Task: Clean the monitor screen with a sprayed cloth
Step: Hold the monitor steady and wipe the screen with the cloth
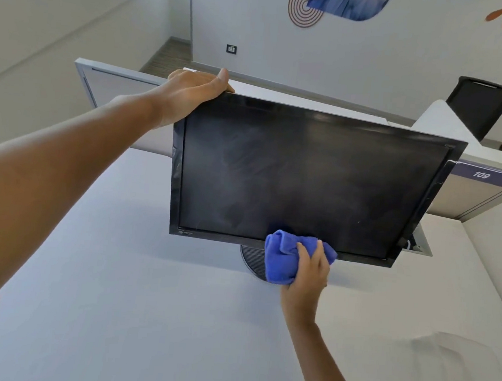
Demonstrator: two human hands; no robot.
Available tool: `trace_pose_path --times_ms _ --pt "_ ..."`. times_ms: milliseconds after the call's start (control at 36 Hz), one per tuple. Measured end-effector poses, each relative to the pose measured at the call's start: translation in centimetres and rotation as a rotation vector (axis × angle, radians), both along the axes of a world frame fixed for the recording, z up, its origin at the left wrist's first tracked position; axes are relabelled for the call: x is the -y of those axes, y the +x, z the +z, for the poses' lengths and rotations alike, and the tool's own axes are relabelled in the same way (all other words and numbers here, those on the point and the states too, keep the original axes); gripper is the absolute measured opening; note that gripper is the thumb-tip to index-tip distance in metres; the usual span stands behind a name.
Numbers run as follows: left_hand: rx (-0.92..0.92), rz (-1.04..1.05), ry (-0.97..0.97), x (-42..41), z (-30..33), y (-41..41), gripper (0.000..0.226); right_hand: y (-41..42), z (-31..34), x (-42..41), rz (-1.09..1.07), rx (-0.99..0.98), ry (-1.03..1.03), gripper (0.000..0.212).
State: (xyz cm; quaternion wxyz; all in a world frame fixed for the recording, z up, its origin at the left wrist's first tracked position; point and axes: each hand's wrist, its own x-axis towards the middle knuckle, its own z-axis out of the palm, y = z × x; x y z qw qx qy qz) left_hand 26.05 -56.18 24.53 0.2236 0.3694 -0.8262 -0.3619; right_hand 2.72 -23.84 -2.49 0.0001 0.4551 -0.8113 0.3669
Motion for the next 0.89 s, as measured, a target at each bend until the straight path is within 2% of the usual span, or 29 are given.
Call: trace_pose_path --times_ms 194,306,389,694,806,889 --pt "-0.01 0.031 0.008 0.1 -0.3 0.1 0.072 7.0 0.3 2.3 0.128 -0.141 0.16 0.071" --pt "0.004 0.038 0.017 0.2 -0.4 0.2 0.075 11.4 1.2 3.7 0.107 -0.178 0.367 0.085" --pt "0.012 0.051 0.024 0.1 -0.5 0.2 0.078 13.4 1.4 4.7 0.065 -0.199 0.453 0.087" --pt "0.027 0.067 -0.014 -0.6 -0.2 0.0 0.081 16.5 3.5 7.1 0.14 -0.394 0.431 0.064" --pt "0.028 0.061 -0.029 -0.7 -0.1 0.0 0.081 17.2 4.1 8.3 0.234 -0.519 0.428 0.05" --pt "0.023 0.068 -0.022 -0.8 -0.1 0.0 0.082 17.8 4.3 8.9 0.311 -0.596 0.454 0.05"
